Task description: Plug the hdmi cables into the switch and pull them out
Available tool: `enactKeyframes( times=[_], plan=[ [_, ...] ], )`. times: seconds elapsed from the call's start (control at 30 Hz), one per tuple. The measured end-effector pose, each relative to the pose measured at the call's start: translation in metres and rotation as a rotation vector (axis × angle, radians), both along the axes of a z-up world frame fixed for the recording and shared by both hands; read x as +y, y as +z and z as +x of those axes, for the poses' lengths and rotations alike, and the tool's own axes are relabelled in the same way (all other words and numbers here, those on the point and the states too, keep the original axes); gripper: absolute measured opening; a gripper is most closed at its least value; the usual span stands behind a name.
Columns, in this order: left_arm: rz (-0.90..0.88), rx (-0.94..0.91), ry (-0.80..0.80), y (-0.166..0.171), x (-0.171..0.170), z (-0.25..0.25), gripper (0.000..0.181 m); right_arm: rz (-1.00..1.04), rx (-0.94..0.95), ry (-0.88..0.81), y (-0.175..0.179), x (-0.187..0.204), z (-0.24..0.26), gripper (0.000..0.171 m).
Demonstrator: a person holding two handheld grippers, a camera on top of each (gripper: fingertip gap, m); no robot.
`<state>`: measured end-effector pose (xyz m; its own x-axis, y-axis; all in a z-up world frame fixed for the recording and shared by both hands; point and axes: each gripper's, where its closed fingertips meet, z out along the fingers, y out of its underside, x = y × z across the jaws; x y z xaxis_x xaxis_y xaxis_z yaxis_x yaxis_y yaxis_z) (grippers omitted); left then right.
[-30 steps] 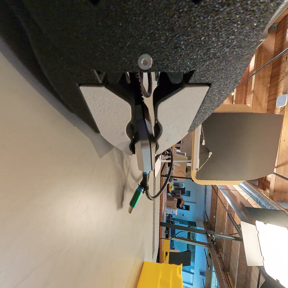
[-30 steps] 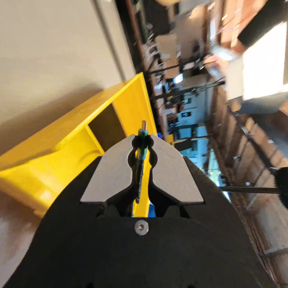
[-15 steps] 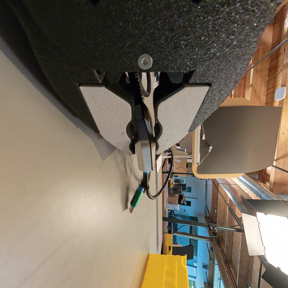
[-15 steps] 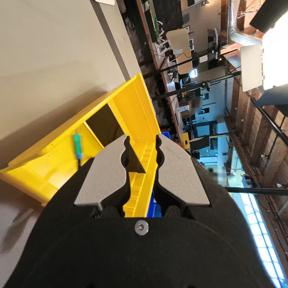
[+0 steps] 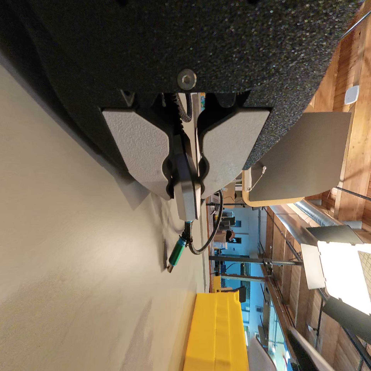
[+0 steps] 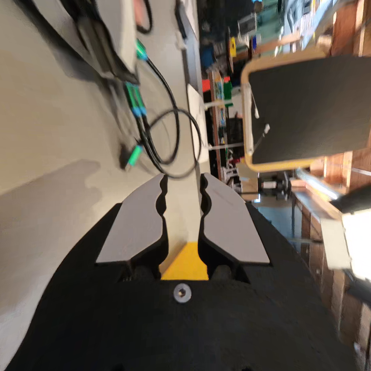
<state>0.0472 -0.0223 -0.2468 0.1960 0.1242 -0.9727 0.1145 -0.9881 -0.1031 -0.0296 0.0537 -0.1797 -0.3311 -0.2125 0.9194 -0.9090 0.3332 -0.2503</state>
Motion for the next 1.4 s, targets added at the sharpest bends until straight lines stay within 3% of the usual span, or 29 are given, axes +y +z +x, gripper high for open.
enactKeyframes(
  times=[0.23,0.3,0.33,0.5,0.63,0.93,1.0,1.1,1.2,1.3,1.4],
  plan=[
    [-0.024,0.009,-0.128,0.002,0.032,0.005,0.023,0.136,0.121,0.166,-0.068,-0.054,0.052,0.041],
    [-0.023,0.014,-0.166,0.003,0.04,0.007,0.023,0.145,0.135,0.182,-0.076,-0.059,0.057,0.026],
    [-0.023,0.021,-0.176,0.004,0.043,0.007,0.023,0.133,0.146,0.189,-0.076,-0.061,0.058,0.013],
    [-0.059,0.104,-0.097,0.011,0.032,-0.003,0.041,0.066,0.111,0.186,-0.071,-0.06,0.06,0.012],
    [-0.053,0.06,-0.051,0.002,0.023,-0.008,0.028,0.035,0.11,0.216,-0.066,-0.058,0.069,0.012],
    [0.023,0.028,-0.035,-0.002,0.03,-0.008,0.025,0.037,0.097,0.254,-0.069,-0.046,0.066,0.012],
    [-0.008,0.011,0.092,-0.005,0.001,-0.004,0.024,0.001,0.119,0.164,-0.058,-0.041,0.04,0.012],
    [0.033,0.059,0.128,0.004,-0.026,0.009,0.024,-0.064,0.03,0.112,-0.035,-0.019,0.019,0.012],
    [0.029,0.047,0.15,0.001,-0.029,0.003,0.024,-0.138,0.035,0.071,-0.013,-0.002,0.019,0.012],
    [0.027,0.044,0.136,0.0,-0.025,0.001,0.025,-0.284,0.023,-0.005,0.041,0.022,0.006,0.012],
    [0.047,0.047,0.131,0.001,-0.026,0.003,0.025,-0.392,0.04,-0.144,0.094,0.055,-0.039,0.012]
  ],
)
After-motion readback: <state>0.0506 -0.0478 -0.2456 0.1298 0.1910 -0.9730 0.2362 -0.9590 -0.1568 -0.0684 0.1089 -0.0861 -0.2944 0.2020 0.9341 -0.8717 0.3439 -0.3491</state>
